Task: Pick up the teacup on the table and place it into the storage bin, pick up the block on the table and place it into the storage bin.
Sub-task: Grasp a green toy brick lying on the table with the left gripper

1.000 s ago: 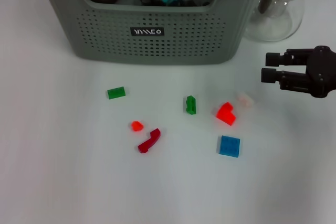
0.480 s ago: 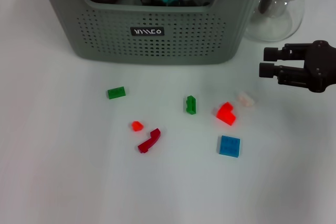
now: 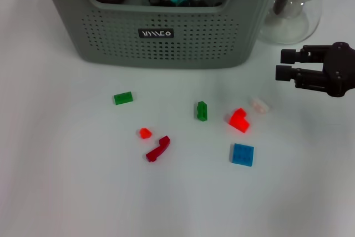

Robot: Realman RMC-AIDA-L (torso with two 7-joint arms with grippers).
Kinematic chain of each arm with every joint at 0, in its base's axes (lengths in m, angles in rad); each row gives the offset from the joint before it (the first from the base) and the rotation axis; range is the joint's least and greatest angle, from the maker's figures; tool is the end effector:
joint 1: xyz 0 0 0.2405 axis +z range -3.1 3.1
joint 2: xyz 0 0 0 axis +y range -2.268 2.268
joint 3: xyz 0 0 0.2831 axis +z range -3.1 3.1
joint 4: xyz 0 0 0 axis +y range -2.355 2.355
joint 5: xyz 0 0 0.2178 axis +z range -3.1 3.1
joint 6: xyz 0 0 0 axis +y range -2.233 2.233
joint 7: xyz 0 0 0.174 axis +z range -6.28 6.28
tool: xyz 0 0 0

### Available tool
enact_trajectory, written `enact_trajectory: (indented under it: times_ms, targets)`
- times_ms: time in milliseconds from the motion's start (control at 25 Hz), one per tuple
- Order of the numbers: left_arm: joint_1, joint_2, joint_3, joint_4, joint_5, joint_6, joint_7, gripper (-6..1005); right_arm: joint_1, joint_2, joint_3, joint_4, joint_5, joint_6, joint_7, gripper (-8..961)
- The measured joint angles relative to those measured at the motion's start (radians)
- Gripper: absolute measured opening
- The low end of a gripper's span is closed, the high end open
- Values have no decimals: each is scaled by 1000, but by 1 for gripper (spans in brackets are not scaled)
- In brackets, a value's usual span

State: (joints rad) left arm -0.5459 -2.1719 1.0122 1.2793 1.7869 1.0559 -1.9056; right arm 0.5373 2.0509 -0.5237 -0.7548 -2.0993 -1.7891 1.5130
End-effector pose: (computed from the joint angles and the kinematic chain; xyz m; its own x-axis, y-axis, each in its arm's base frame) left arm -0.1298 0.4497 0.0330 0.7198 0.1350 0.6809 0.5421 -0.7220 -0.4299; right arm 0.2716 0.3452 0.0038 0.7487 -0.3962 -0.5315 -0.4881 -0.8720 -0.0375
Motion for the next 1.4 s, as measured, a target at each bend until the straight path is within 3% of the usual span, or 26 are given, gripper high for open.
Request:
enact_trajectory:
  times_ms: [80,200,320,400,440,520,600,880,1080,1400]
  targets:
    - [86,-3,-121,-5,-144,256,142,606,0,0,2,0,1,1,-2,500]
    - [151,1,-355,-133,-206,602,350,627,-2,3,2,0,1,1,-4,500]
    - [205,3,-532,-299,-100,811,585,613,-7,5,2,0,1,1,-6,500]
    - [236,-2,-566,-379,23,844,722,604,-8,7,2,0,1,2,-6,500]
    - [248,-4,-570,-477,125,797,835,599,-7,8,2,0,2,2,-6,500]
    - [248,-3,-570,-520,160,758,872,590,-7,8,2,0,2,2,-6,500]
    - [238,0,-573,-614,197,634,911,580,-6,8,2,0,2,3,-6,499]
    - [175,4,-586,-791,201,302,987,537,-6,9,2,1,2,4,-2,499]
    - [143,3,-577,-845,215,158,1033,498,-12,11,2,2,0,4,1,501]
    - [121,2,-542,-869,225,95,1044,486,-22,11,2,3,-2,4,-2,500]
